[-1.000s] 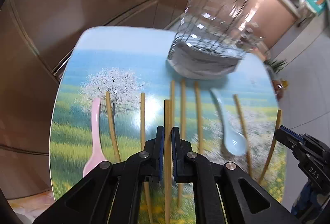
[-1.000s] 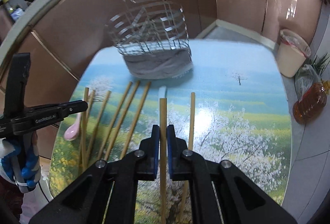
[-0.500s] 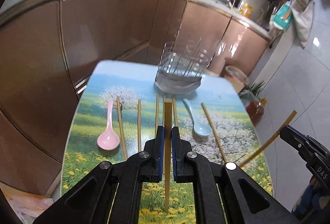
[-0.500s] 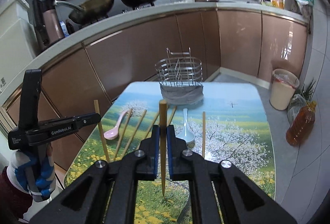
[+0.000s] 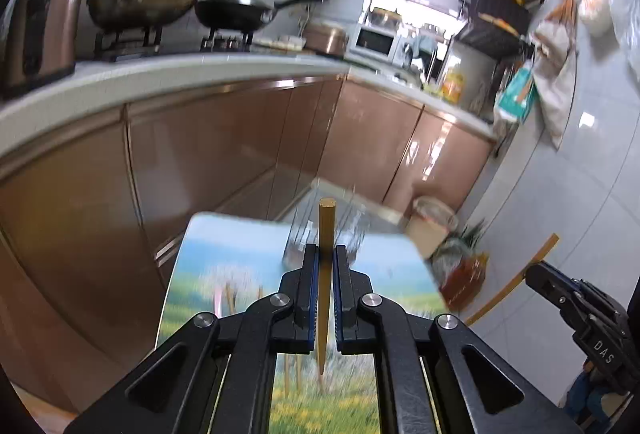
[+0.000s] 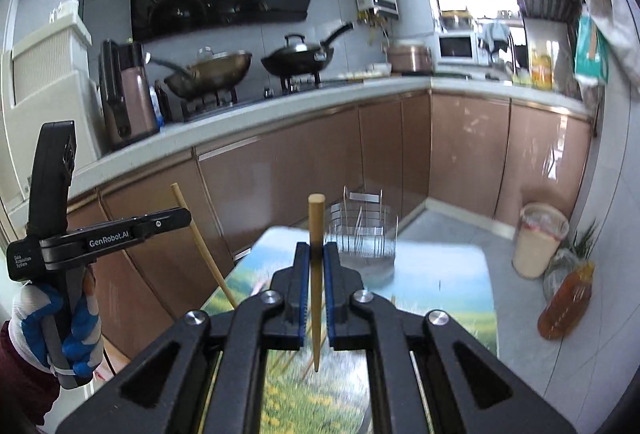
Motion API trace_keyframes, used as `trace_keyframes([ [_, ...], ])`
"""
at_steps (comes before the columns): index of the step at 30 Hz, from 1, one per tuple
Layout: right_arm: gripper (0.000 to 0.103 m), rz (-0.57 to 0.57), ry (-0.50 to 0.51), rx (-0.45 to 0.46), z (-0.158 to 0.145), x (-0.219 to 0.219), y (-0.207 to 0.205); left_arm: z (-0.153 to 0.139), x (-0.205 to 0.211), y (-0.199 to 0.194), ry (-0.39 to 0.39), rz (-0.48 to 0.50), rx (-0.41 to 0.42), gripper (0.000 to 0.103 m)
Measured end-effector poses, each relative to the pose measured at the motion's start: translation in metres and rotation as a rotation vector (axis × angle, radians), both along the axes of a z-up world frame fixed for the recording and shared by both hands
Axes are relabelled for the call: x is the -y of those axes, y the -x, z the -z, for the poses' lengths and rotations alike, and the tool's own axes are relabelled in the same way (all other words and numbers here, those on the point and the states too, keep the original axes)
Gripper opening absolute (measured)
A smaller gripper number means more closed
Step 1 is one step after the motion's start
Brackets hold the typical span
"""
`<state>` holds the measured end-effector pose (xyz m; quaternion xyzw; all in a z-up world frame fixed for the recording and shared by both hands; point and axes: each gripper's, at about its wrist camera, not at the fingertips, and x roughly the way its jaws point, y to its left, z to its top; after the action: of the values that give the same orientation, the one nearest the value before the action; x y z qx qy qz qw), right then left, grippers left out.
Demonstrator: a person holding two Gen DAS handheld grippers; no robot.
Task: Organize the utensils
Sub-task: 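Lift both held chopsticks upright and carry them over the wire holder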
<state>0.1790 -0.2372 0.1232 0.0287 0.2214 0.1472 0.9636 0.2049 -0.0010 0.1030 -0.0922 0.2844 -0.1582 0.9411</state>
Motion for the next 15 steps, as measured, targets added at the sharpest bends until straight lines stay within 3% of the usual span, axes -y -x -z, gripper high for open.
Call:
trace_keyframes([
  [8,0.006,0.025,0.019,0.088,-0.058,0.001,-0.080,-0.053,0.018,-0.067,0.017,-0.008,0.097,0.006],
  [11,0.006,0.039,0.023,0.098,-0.062,0.002,-0.121,-0.053,0.030,-0.101,0.014,-0.014,0.112,0.006],
  [15,0.006,0.060,0.028,0.084,-0.046,0.004,-0.176,-0.037,0.043,-0.152,0.017,-0.032,0.102,0.006],
])
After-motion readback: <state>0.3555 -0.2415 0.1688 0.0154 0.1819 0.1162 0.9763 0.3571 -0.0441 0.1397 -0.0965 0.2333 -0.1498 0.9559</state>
